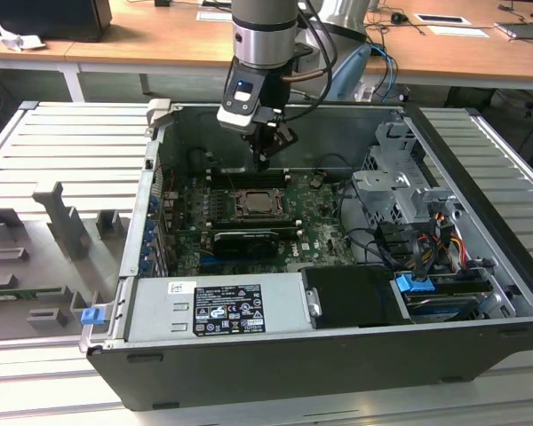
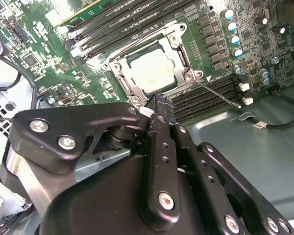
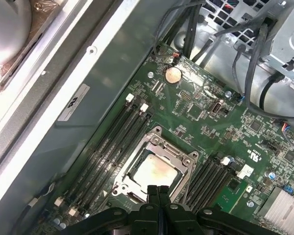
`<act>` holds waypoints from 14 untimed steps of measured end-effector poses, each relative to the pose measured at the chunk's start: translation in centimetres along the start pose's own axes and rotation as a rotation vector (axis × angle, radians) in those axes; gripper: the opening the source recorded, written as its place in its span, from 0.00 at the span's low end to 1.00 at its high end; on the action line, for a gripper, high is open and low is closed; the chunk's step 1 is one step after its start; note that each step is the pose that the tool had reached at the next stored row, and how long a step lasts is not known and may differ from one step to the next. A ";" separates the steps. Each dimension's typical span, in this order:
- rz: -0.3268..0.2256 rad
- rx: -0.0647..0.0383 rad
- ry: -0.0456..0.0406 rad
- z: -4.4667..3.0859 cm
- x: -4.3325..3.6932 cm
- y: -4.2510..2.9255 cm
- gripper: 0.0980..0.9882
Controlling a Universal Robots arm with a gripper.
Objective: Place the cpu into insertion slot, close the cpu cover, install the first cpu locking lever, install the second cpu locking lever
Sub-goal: 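Install the first cpu locking lever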
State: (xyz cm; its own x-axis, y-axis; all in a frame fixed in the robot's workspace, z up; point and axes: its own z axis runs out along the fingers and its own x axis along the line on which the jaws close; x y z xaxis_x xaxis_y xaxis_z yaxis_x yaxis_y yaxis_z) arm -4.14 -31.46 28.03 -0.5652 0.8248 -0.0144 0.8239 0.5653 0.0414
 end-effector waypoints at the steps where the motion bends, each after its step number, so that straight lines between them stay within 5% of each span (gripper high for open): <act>1: -0.006 0.000 0.0002 0.00 0.00 0.00 0.01; 11: -0.103 -0.002 0.0043 0.00 0.00 0.00 0.01; 14: -0.175 -0.003 0.0071 0.00 0.01 -0.02 0.01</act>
State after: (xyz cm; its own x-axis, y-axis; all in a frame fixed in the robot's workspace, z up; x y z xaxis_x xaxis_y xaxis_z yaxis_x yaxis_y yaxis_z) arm -4.16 -31.46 28.03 -0.7000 0.7139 -0.0145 0.7130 0.7000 0.0414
